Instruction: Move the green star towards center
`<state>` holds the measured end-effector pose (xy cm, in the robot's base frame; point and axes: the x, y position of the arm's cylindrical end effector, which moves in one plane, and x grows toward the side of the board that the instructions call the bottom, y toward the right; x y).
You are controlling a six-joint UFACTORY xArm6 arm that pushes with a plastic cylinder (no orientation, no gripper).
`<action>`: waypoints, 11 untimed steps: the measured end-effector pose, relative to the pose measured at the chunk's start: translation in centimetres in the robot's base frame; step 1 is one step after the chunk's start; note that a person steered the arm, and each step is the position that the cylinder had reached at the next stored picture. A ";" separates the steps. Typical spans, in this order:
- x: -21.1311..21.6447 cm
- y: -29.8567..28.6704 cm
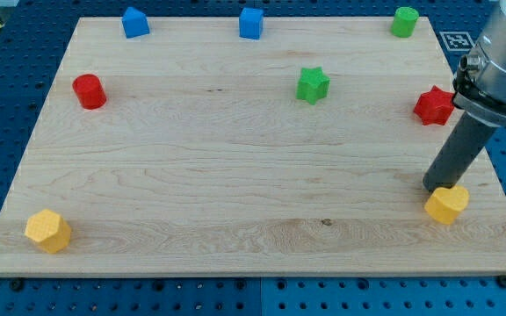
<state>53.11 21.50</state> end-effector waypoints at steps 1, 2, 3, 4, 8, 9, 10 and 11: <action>0.0 0.0; -2.2 -0.9; -6.0 -1.6; -10.7 -1.6; -19.1 -10.8; -19.4 -13.5; -18.9 -14.1; -17.8 -15.9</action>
